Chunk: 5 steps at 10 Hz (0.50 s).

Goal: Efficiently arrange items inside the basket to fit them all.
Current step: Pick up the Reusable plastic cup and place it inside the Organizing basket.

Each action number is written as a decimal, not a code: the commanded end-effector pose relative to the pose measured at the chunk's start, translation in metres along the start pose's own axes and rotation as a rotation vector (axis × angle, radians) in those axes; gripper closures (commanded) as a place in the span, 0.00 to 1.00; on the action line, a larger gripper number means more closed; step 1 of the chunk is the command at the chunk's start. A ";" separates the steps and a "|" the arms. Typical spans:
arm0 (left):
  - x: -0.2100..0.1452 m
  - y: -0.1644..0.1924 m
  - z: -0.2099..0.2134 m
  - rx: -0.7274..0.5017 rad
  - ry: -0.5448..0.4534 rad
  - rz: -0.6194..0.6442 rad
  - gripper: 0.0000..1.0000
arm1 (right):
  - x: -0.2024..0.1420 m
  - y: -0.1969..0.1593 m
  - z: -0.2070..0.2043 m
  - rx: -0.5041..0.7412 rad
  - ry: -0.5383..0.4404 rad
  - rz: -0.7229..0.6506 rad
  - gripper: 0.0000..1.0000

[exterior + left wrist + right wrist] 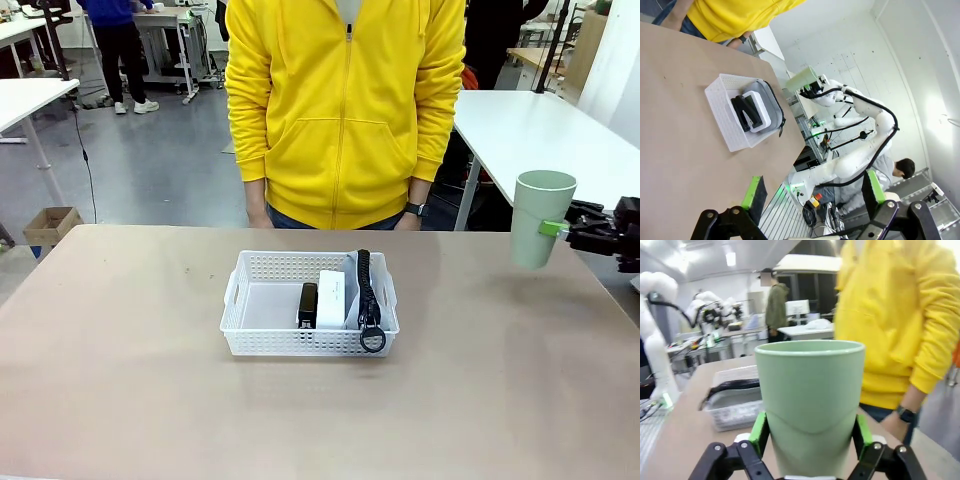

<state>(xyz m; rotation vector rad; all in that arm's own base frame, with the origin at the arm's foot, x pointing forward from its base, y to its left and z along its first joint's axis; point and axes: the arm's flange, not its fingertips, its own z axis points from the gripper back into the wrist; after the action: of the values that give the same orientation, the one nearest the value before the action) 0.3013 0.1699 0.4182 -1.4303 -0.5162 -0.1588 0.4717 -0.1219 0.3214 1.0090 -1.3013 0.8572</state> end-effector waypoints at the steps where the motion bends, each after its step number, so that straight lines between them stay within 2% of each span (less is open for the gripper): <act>1: 0.000 -0.003 -0.002 0.000 -0.012 0.009 0.00 | 0.022 0.046 -0.001 0.021 0.054 0.011 0.66; 3: 0.000 -0.003 -0.002 0.000 -0.012 0.009 0.00 | 0.023 0.080 -0.003 0.029 0.062 0.026 0.66; 5: 0.000 -0.003 -0.002 0.000 -0.012 0.009 0.00 | 0.019 0.089 -0.008 0.037 0.064 -0.041 0.66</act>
<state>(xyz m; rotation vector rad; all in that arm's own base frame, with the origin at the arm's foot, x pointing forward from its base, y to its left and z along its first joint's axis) 0.3013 0.1698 0.4183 -1.4302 -0.5163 -0.1590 0.3949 -0.0861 0.3454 1.0140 -1.2538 0.9076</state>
